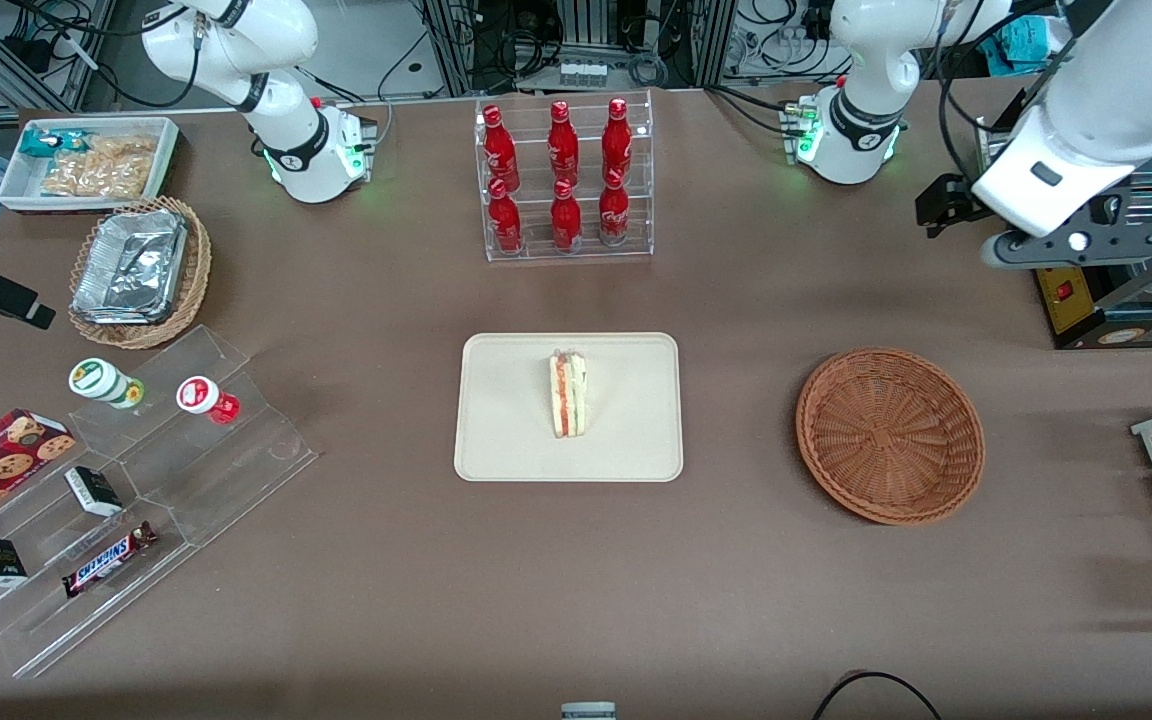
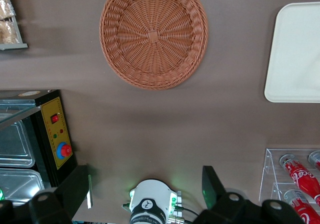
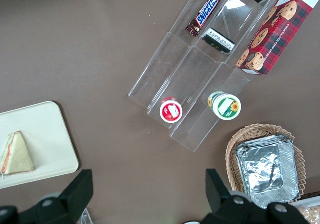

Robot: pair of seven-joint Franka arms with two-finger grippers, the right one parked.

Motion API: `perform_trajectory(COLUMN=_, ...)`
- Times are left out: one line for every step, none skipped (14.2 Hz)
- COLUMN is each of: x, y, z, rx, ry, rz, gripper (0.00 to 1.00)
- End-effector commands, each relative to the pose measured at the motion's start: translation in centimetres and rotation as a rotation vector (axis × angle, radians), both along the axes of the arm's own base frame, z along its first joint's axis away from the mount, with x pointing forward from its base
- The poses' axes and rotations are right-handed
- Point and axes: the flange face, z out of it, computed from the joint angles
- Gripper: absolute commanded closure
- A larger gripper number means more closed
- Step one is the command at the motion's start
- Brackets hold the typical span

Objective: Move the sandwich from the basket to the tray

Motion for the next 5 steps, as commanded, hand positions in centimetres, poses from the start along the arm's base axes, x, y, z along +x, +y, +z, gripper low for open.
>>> perform_trajectory(x=0.52, y=-0.15, z=-0.1, rx=-0.021, ry=0.022, rz=-0.006, gripper=0.0)
perform_trajectory(x=0.52, y=-0.15, z=-0.1, rx=-0.022, ry=0.022, rz=-0.009, gripper=0.0)
perform_trajectory(x=0.56, y=-0.16, z=-0.18, rx=-0.024, ry=0.024, rz=-0.012, gripper=0.0)
perform_trajectory(x=0.61, y=-0.24, z=-0.12, rx=-0.032, ry=0.023, rz=-0.016, gripper=0.0)
perform_trajectory(x=0.78, y=-0.32, z=0.17, rx=-0.043, ry=0.018, rz=-0.015, gripper=0.0)
